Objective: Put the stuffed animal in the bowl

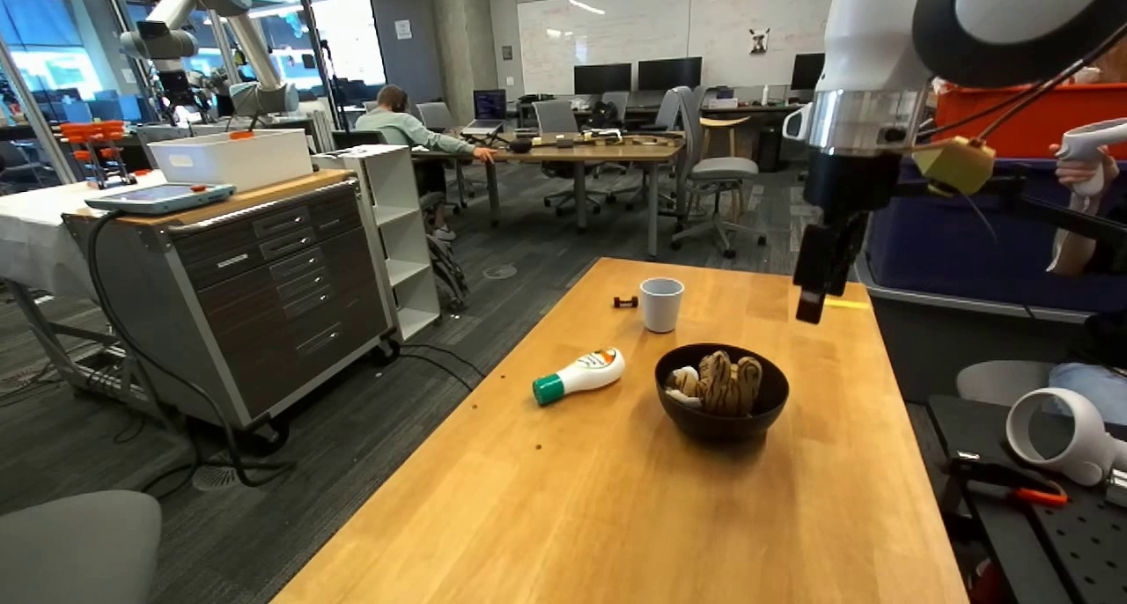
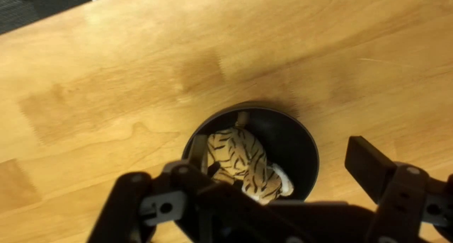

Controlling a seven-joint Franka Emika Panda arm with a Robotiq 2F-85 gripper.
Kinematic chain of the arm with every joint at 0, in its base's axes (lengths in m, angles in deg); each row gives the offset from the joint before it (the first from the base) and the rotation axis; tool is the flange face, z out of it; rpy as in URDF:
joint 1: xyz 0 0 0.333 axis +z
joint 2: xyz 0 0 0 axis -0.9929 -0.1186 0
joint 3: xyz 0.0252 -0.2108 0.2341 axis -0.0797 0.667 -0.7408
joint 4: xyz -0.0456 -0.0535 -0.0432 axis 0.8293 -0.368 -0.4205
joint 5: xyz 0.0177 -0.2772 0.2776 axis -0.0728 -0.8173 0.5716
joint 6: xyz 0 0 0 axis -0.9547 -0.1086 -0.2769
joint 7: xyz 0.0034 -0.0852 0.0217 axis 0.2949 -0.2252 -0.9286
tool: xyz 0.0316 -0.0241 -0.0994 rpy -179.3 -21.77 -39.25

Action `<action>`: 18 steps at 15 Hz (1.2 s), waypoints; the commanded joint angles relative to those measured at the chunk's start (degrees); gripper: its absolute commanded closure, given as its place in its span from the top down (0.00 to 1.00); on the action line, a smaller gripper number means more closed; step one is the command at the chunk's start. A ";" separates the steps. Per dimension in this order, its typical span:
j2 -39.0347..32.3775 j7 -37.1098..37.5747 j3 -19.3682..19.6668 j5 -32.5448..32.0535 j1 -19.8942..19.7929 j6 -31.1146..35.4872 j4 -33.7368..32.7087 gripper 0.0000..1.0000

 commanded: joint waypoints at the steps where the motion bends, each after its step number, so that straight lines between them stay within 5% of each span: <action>1: 6.60 0.58 5.05 -6.70 2.35 -9.54 -2.06 1.00; 9: 11.06 -2.90 8.25 -12.66 4.80 -18.39 -2.71 1.00; 18: 9.82 -1.63 8.54 -12.15 5.27 -17.08 -2.29 1.00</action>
